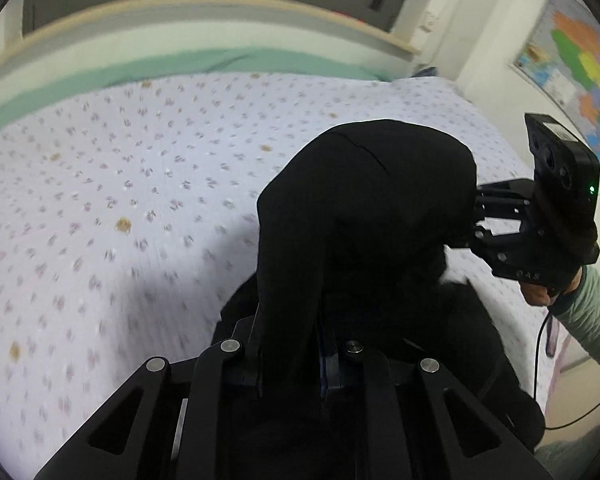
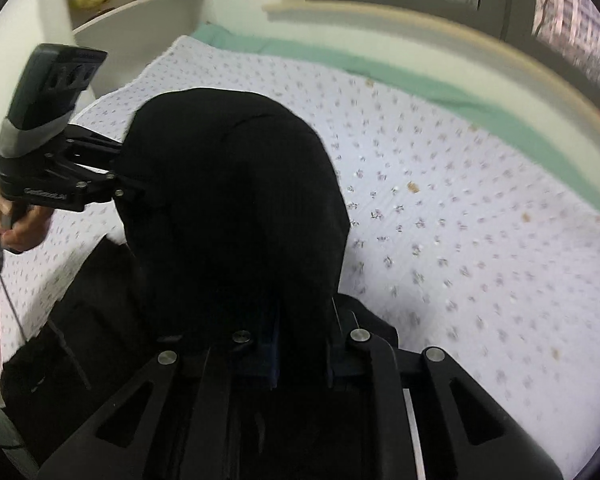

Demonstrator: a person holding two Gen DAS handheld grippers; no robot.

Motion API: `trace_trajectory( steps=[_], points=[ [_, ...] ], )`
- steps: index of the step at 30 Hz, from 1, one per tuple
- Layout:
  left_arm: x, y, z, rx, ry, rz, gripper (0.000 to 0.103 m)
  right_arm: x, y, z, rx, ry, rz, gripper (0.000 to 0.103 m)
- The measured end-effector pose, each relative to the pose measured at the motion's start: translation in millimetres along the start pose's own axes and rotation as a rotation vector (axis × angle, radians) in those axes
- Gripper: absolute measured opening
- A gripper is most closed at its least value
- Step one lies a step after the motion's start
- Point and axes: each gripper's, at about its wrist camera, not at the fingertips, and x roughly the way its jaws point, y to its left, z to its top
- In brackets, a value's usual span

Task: Fold large clothes

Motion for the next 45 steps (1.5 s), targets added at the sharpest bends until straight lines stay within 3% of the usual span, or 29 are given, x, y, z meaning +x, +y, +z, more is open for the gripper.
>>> trace_trajectory(
  steps=[6,15,24,26,28,31,33,35,36,38,40,41,42,45],
  points=[
    [-53.0,-68.7,-71.4,0.099,0.005,0.07,0.018,-60.1,66.9,-49.9,-0.033,-0.027,-0.061,0.019],
    [-64.4,-93.0,-154.5,0.078,0.037,0.058,0.019,-67.7,130.0,-141.2,-0.032,0.01,-0.1,0.019],
    [-55.7,-111.6,-233.4,0.107,-0.095,0.053,0.019,-63.2,181.9,-224.9,-0.079,-0.098,-0.215,0.019],
    [-57.9,-119.1,-250.9,0.122,-0.099,0.021,0.023,-60.2,193.3,-239.7,-0.104,-0.105,-0.237,0.019],
    [-60.7,-126.0,-265.4,0.151,-0.12,0.044,0.036,-63.1,200.2,-259.4,-0.115,-0.11,-0.263,0.02],
    [-58.7,-131.7,-282.7,0.165,-0.118,0.106,0.042,-55.4,209.2,-273.8,-0.069,-0.089,-0.288,0.029],
    [-67.4,-134.1,-294.4,0.153,-0.123,0.135,0.043,-63.3,213.8,-288.3,-0.025,-0.081,-0.317,0.043],
    [-84.2,-133.6,-303.9,0.123,-0.135,0.117,0.047,-76.9,216.4,-300.4,0.011,-0.083,-0.352,0.054],
    [-95.4,-134.9,-307.9,0.103,-0.142,0.1,0.047,-88.2,215.5,-307.4,0.05,-0.077,-0.355,0.056],
    [-122.3,-139.6,-308.8,0.092,-0.179,0.091,0.047,-110.9,212.3,-310.5,0.112,-0.085,-0.316,0.056],
    [-145.9,-145.2,-290.4,0.077,-0.235,0.111,0.049,-142.0,206.8,-292.7,0.156,-0.161,-0.258,0.059],
    [-154.0,-146.0,-279.4,0.049,-0.259,0.1,0.052,-152.8,203.2,-280.6,0.184,-0.192,-0.234,0.07],
    [-159.1,-145.8,-264.6,0.001,-0.274,0.079,0.063,-157.5,200.5,-270.8,0.21,-0.204,-0.217,0.081],
    [-146.5,-141.2,-218.4,-0.136,-0.257,-0.052,0.066,-152.3,178.5,-207.5,0.328,-0.228,-0.14,0.084]
  ],
)
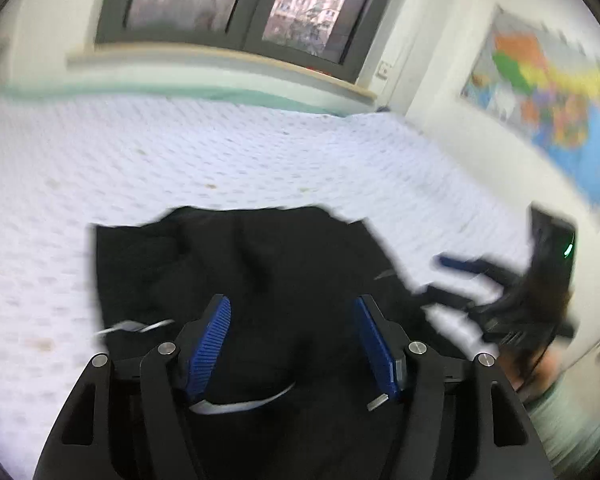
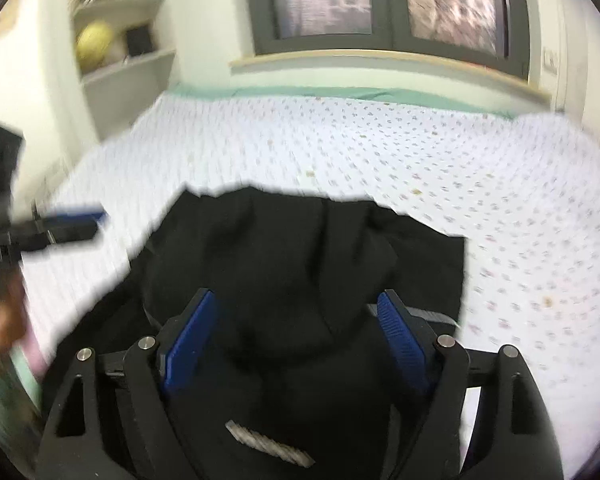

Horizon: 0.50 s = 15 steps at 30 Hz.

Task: Fold large clothes

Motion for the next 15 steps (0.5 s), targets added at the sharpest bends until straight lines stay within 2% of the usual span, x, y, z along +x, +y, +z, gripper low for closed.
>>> trace_trajectory(
  steps=[1,2,4,6,9,11,13,15],
  points=[
    [14.3,0.5,8.8,-0.016,0.007,-0.031,0.066,1.6,6.2,2.1,0.02,0.004,0.021,0.084],
    [31.6,0.7,17.2,-0.013,0.021,-0.023,0.066,10.3,7.9,10.0,0.038,0.012,0.03,0.084],
    [69.3,6.1,17.4,0.001,0.08,0.075,0.066,49.0,-2.0,17.6,0.064,0.057,0.009,0.084],
    [103.9,22.2,6.6,-0.048,0.164,0.064,0.065,88.7,-8.5,10.9,0.1,0.148,0.021,0.083],
    [152.6,59.6,-23.1,-0.173,0.267,0.072,0.065,153.8,-20.2,-30.1,0.13,0.324,0.023,0.077],
    [164.4,59.4,-36.9,-0.13,0.253,0.098,0.065,158.1,-16.3,-42.8,0.098,0.304,0.006,0.077],
    [161.9,46.5,-37.7,-0.06,0.238,0.145,0.065,153.9,-9.8,-45.5,0.061,0.28,-0.019,0.077],
    [153.9,38.5,-35.2,-0.037,0.226,0.159,0.065,147.5,-7.9,-43.6,0.054,0.27,-0.01,0.077]
  ],
)
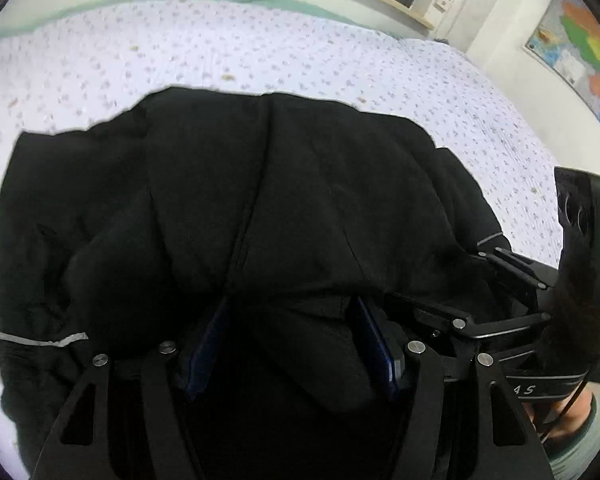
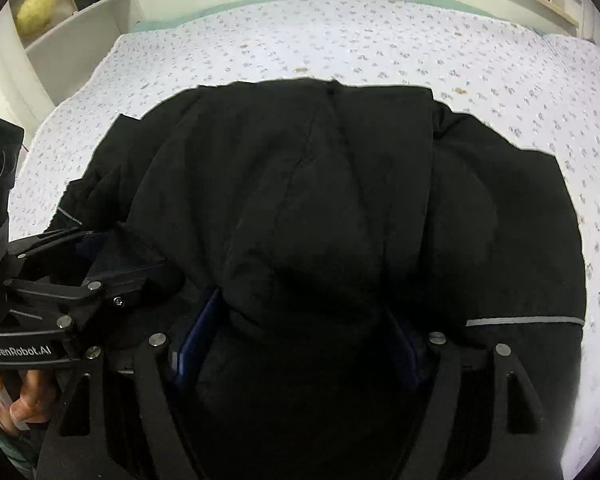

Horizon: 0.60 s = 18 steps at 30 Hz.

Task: Fold large clothes

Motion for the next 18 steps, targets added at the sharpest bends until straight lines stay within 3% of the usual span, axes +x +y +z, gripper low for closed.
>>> trace_trajectory(
  steps=[4,8,11,13,15,18],
  points=[
    [-46.2,-9.5,-7.0,0.025,-0.079,-0.039,0.065,-53.4,9.0,-13.9,-0.006,-0.102,0.071,0.077],
    [-83.5,-19.1,-40.3,0.024,-0.137,-0.054,0.065,-90.5,21.5,-35.6,-0.054,-0.178,0.041,0.077],
    [-61.0,0.1,-57.0,-0.057,-0.09,-0.097,0.065,-56.5,19.7,-50.4,-0.066,-0.105,-0.013,0.077],
    [-37.0,18.0,-56.8,-0.129,-0.034,-0.139,0.066,-27.4,-0.2,-57.5,-0.012,-0.032,0.028,0.077],
    [-32.6,24.2,-62.6,-0.137,-0.064,-0.164,0.066,-22.6,-8.8,-66.8,-0.003,-0.083,0.068,0.077],
    [-34.3,18.4,-69.5,-0.108,-0.101,-0.144,0.067,-23.0,-8.3,-71.4,-0.018,-0.12,0.055,0.077]
  ],
)
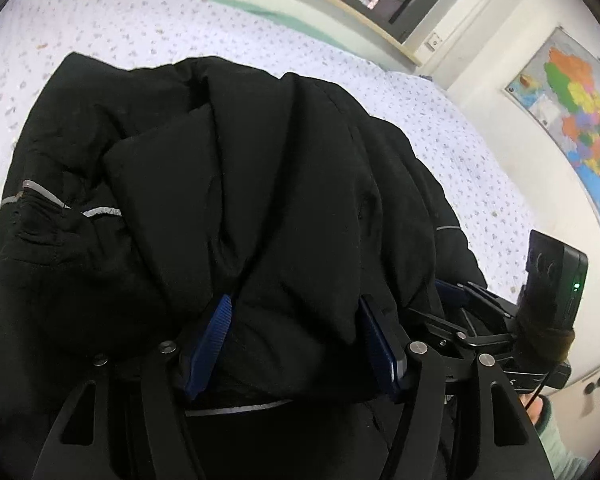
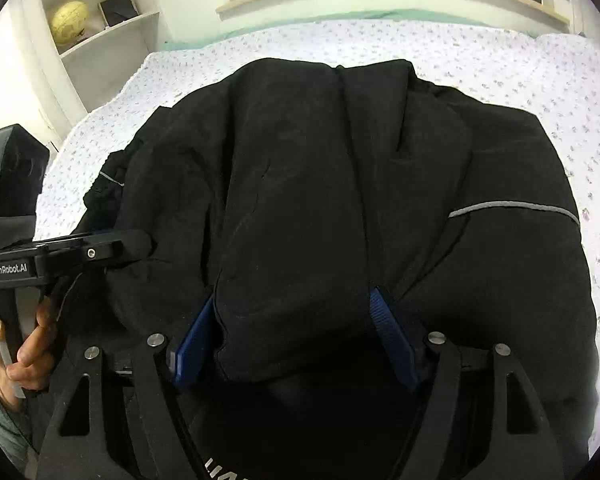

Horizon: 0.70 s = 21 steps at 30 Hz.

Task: Fold large clothes
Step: 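Grasp the jacket's hood end with both grippers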

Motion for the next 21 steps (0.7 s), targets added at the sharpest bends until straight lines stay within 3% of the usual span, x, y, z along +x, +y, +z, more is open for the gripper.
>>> trace_trajectory(
  steps=[9,18,21],
  points=[
    [2.8,-0.8,-6.4,0.032,-0.054,0.013,0.067,-9.7,0.3,-10.5,-0.024,-0.079,0.009,0.081],
    [-2.0,4.2,-14.8,0.031,-0.072,0.023,0.067,-23.9,-20.9,-11.7,0.031,-0.143,0.147,0.084],
    [-4.3,-0.4,-11.9,0.007,-0.056,0.037,0.067,-21.8,-18.0,-11.0,0.03,-0.134,0.135,0.084]
  ],
)
